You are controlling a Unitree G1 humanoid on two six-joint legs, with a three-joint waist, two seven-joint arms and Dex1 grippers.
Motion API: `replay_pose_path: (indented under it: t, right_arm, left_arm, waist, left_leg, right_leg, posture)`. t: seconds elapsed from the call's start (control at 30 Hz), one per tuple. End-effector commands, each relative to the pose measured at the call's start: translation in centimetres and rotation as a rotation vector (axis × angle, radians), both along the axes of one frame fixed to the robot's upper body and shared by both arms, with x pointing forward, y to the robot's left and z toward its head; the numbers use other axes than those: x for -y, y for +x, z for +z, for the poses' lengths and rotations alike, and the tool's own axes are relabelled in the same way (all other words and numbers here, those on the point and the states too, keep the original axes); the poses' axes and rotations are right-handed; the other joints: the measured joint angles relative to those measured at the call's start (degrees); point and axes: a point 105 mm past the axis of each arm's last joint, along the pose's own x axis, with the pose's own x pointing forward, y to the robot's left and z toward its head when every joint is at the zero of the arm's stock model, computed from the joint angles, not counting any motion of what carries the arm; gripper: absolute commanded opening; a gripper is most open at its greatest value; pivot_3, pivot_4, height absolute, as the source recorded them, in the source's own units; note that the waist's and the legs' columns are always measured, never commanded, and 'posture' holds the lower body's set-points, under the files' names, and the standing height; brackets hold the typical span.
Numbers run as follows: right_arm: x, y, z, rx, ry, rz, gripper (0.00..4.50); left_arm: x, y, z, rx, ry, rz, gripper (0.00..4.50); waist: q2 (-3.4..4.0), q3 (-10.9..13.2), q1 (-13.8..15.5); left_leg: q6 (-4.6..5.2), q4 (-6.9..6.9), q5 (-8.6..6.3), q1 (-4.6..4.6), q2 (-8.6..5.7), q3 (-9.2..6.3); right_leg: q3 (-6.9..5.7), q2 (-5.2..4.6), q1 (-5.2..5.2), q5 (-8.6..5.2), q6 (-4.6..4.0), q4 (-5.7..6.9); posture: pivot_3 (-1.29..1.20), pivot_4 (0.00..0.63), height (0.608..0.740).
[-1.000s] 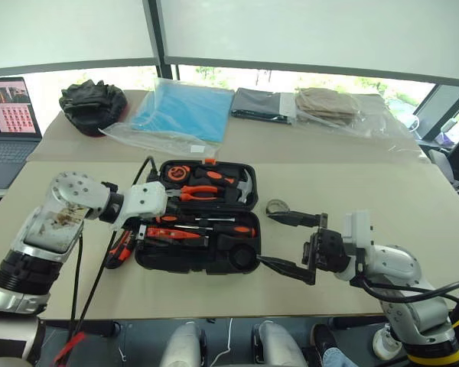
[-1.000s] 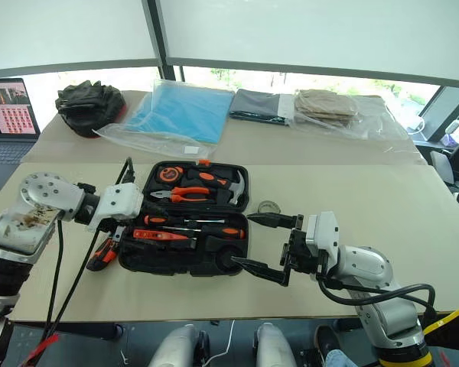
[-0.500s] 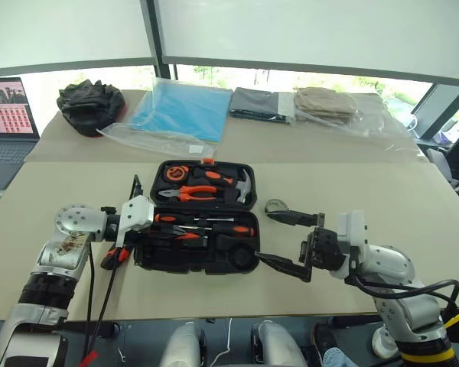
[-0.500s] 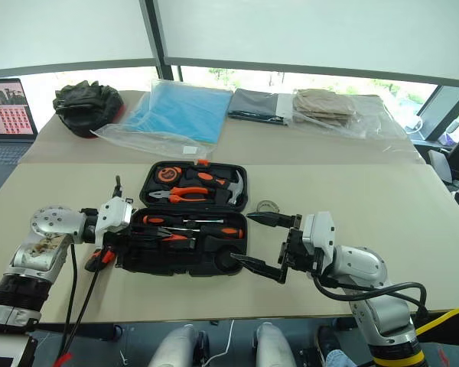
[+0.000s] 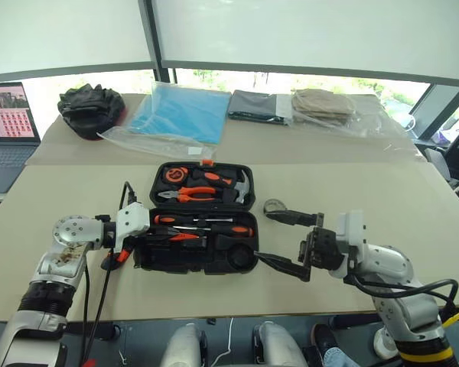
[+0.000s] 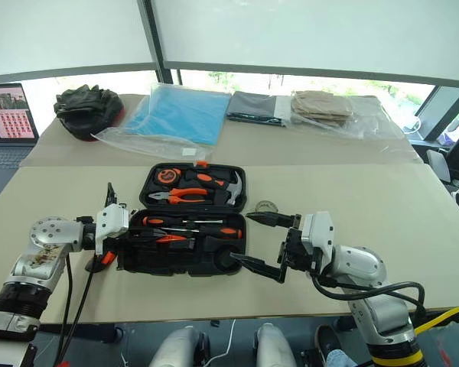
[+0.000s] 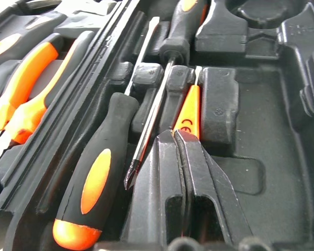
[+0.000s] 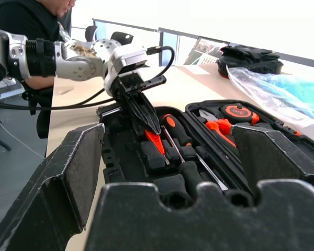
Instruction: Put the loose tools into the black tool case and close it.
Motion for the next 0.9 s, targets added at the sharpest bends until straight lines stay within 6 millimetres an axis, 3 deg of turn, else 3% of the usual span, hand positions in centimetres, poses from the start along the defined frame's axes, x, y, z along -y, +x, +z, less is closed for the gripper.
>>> replay_pose_path:
  t: [0.03, 0.07, 0.1, 0.13, 0.3, 0.43, 0.5, 0.57, 0.67, 0.8, 0.9]
  right_arm:
    - [0.0, -0.1, 1.1, 0.059, 0.025, 0.007, 4.50]
    - [0.1, 0.0, 1.2, 0.067, 0.033, 0.003, 4.50]
    - [0.2, 0.0, 1.3, 0.066, 0.042, 0.002, 4.50]
    - [0.4, 0.1, 1.5, 0.077, 0.051, 0.001, 4.50]
    - [0.7, 0.0, 1.5, 0.109, 0.044, 0.016, 4.50]
    - [0.5, -0.3, 1.0, 0.158, 0.019, 0.035, 4.50]
    - [0.4, -0.4, 0.8, 0.164, 0.028, 0.038, 4.50]
    - [0.3, -0.4, 0.6, 0.152, 0.039, 0.048, 4.50]
    - [0.3, -0.1, 0.9, 0.135, 0.065, 0.053, 4.50]
    - [0.3, 0.2, 1.6, 0.145, 0.086, 0.067, 4.50]
    - [0.1, 0.0, 1.8, 0.150, 0.093, 0.095, 4.50]
  left_arm:
    - [-2.3, -0.3, 1.4, 0.032, -0.145, 0.164, 0.06]
    - [-3.4, -0.4, 2.2, 0.065, -0.178, 0.229, 0.06]
    - [-4.4, -0.8, 2.7, 0.081, -0.203, 0.273, 0.57]
    - [-5.7, -1.5, 3.1, 0.100, -0.214, 0.329, 0.67]
    - [-12.3, -6.4, 3.3, 0.131, -0.233, 0.663, 2.54]
    - [-16.8, -12.0, 1.7, 0.104, -0.230, 0.969, 3.99]
    - [-18.1, -15.0, 0.5, 0.060, -0.232, 1.085, 4.47]
    - [-18.6, -16.6, 0.2, 0.039, -0.270, 1.155, 4.47]
    - [-17.9, -17.0, 0.5, 0.020, -0.326, 1.169, 4.47]
    - [-14.8, -15.3, 1.7, -0.034, -0.380, 1.049, 4.47]
    - [-12.4, -12.9, 2.8, -0.065, -0.407, 0.969, 4.47]
  waist:
    - [0.00, 0.00, -0.48]
    - [-0.01, 0.00, -0.74]
    - [-0.02, 0.01, -0.96]
    - [-0.02, 0.01, -1.21]
    - [-0.18, 0.10, -1.52]
    - [-0.31, 0.13, -0.93]
    - [-0.45, 0.12, -0.91]
    - [-0.57, 0.18, -0.64]
    - [-0.67, 0.25, 0.29]
    - [-0.78, 0.31, 0.72]
    - [-0.82, 0.29, 0.65]
  left_leg:
    - [0.00, -0.02, 0.00, 0.00, 0.03, 0.00]
    - [0.00, -0.04, 0.00, -0.03, 0.07, 0.00]
    - [0.00, -0.06, 0.00, -0.05, 0.08, -0.02]
    - [0.00, -0.08, 0.00, -0.06, 0.08, -0.03]
    - [-0.04, -0.20, -0.08, -0.14, 0.08, -0.06]
    - [0.02, -0.16, -0.15, -0.18, 0.06, -0.03]
    - [0.07, -0.15, -0.18, -0.19, 0.03, -0.02]
    - [0.09, -0.16, -0.21, -0.18, 0.02, -0.02]
    - [-0.39, -0.14, -0.48, -0.16, 0.02, -0.04]
    - [-0.44, -0.14, -0.51, -0.21, -0.01, 0.01]
    - [-0.44, -0.13, -0.51, -0.22, -0.02, 0.05]
  right_leg:
    - [0.00, 0.01, -0.02, 0.00, -0.03, 0.01]
    - [0.00, 0.03, -0.07, 0.00, -0.08, 0.02]
    - [-0.02, 0.05, -0.10, 0.02, -0.15, 0.02]
    - [-0.02, 0.05, -0.11, 0.03, -0.21, 0.02]
    - [-0.03, -0.05, -0.19, 0.10, -0.38, -0.03]
    - [-0.09, -0.21, -0.17, 0.08, -0.35, -0.22]
    - [-0.11, -0.30, -0.17, -0.02, -0.45, -0.30]
    - [-0.11, -0.34, -0.16, -0.28, -0.35, -0.31]
    - [-0.21, -0.44, -0.41, -0.36, -0.26, -0.30]
    - [-0.31, -0.60, -0.49, -0.35, -0.24, -0.26]
    - [-0.30, -0.60, -0.48, -0.35, -0.24, -0.25]
  posture:
    - [0.00, 0.150, 0.740]
    - [0.00, 0.150, 0.740]
    - [0.00, 0.150, 0.740]
    - [0.00, 0.150, 0.740]
    - [0.00, 0.150, 0.740]
    - [0.00, 0.150, 0.740]
    - [0.00, 0.150, 0.740]
    - [0.00, 0.150, 0.740]
    - [0.00, 0.150, 0.740]
    - [0.00, 0.150, 0.740]
    - [0.00, 0.150, 0.740]
